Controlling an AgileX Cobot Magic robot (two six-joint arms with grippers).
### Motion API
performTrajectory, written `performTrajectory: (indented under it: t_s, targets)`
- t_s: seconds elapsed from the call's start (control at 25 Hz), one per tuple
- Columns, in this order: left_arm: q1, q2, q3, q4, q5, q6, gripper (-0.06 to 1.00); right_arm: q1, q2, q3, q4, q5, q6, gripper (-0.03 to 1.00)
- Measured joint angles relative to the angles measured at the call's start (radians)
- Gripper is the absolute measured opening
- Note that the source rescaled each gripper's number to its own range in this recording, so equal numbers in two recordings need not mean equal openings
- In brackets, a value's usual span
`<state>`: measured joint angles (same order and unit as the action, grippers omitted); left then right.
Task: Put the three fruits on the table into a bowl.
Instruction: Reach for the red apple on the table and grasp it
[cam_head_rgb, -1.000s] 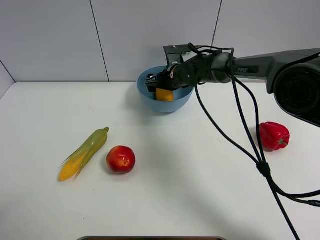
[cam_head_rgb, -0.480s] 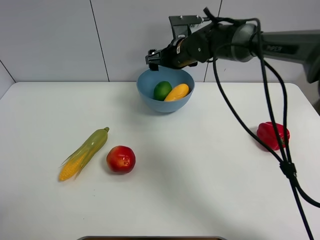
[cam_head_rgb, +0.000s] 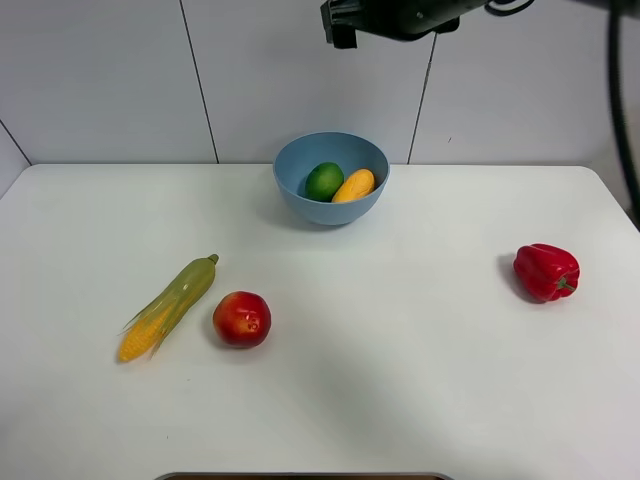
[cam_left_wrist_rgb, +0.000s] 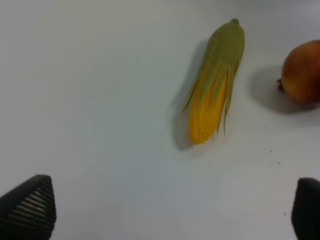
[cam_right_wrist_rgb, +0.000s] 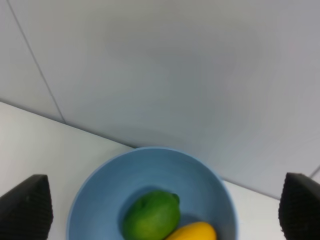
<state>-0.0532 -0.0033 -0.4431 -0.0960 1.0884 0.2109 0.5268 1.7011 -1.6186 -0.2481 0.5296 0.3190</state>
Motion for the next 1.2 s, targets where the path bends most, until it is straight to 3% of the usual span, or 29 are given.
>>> performTrajectory:
  t_s: [0.8, 1.2]
  targets:
    - [0.0, 0.0, 0.0, 0.0, 0.0, 0.0, 1.0, 0.004, -0.601, -0.001, -0.046, 0.382, -0.17, 0.94]
    - [0.0, 0.0, 0.0, 0.0, 0.0, 0.0, 1.0, -0.296, -0.723, -0.001, 0.098, 0.504, -0.327, 0.94]
